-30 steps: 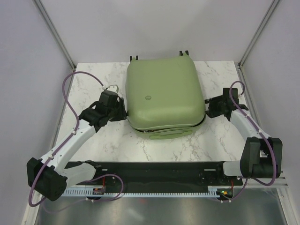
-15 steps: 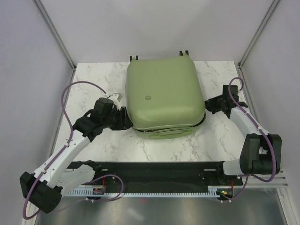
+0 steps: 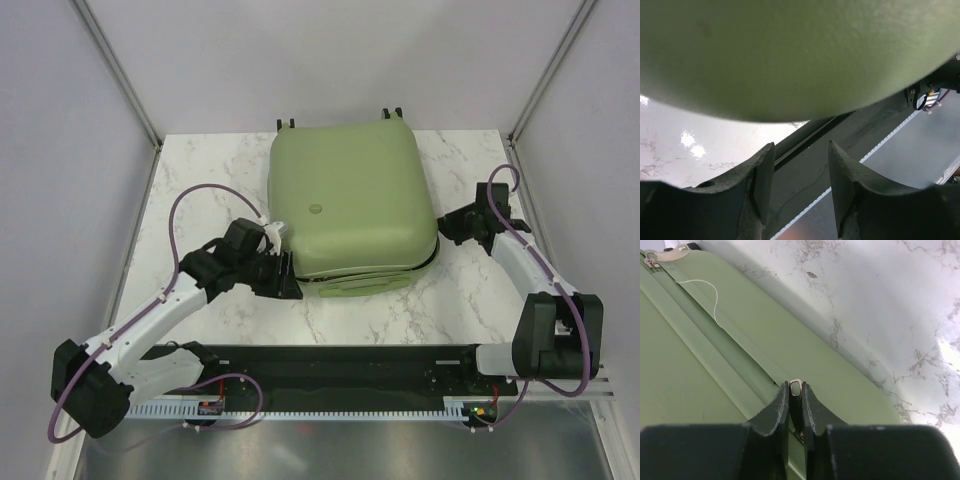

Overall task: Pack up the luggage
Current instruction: Move the luggage to the corner of the board.

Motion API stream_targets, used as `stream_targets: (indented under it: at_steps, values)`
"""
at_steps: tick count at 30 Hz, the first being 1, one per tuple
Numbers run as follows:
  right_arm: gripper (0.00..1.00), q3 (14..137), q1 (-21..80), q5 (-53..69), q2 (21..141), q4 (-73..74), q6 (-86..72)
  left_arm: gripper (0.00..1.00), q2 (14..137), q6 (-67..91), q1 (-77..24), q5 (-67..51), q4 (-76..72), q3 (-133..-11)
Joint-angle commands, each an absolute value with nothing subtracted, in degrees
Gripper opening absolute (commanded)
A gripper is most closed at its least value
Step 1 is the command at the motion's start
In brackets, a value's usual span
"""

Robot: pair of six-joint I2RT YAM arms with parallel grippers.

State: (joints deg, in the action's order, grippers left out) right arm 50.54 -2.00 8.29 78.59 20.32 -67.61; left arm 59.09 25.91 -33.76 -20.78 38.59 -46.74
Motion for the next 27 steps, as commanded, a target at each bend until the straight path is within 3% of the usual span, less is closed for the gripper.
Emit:
stream_targets:
  at_steps: [1,10,27]
  values:
    - [0.0,47.9,-1.7,8.1,75.9,31.5,-63.5,0.54,61.1,24.3,-34.8,-21.5,36.5,-46.9]
    - [0.0,47.4,-2.6,9.1,72.6,36.8,-58.3,0.54,66.3,26.4,-34.8,-12.3,33.8,-49.0]
    - [0.0,49.7,-2.7,9.5,66.7,50.4,-51.5,0.54,74.1,22.3,-34.8,-12.9,28.7,-57.6]
